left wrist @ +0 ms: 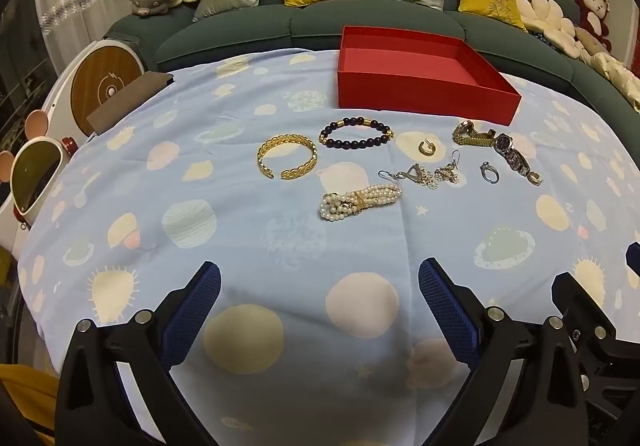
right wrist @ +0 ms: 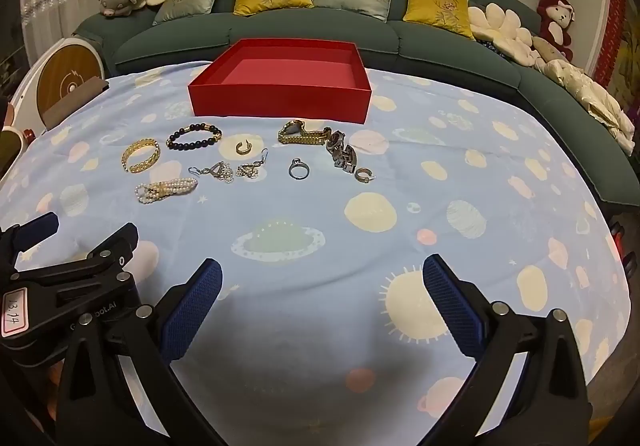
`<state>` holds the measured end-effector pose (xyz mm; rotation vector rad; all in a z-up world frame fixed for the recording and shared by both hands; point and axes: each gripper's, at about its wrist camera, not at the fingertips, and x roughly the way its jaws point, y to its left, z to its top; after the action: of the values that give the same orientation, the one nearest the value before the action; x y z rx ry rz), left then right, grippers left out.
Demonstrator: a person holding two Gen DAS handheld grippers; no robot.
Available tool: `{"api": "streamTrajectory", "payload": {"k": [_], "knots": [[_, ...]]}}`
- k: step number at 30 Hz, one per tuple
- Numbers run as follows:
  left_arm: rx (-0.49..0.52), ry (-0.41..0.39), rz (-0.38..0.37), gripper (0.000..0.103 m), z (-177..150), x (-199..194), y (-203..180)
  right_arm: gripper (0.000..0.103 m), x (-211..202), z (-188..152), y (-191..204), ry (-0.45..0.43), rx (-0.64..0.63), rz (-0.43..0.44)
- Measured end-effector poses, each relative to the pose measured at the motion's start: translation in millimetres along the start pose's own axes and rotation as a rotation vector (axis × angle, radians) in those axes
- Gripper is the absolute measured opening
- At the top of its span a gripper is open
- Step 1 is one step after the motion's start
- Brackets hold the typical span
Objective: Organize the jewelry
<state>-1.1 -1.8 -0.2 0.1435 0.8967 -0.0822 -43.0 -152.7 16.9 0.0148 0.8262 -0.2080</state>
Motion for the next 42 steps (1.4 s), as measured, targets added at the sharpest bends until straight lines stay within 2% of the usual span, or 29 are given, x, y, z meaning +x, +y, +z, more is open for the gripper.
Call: {"api": "streamTrajectory", "payload": {"k": [5, 14, 42], "knots": [[-0.009, -0.011, -0.009, 0.097, 3, -1, 0, 0.098, 0, 1, -4, -0.012, 0.025, 0.024], [-0.006, -0.039, -0.006, 0.096, 6, -7, -1, 0.098, -2, -8, -6, -0.016, 0.026, 0.014], [-0.011, -0.041, -0.006, 0.095, 7, -11, 3, 0.098, -3, -3, -2, -0.011, 0.032, 0.015]]}}
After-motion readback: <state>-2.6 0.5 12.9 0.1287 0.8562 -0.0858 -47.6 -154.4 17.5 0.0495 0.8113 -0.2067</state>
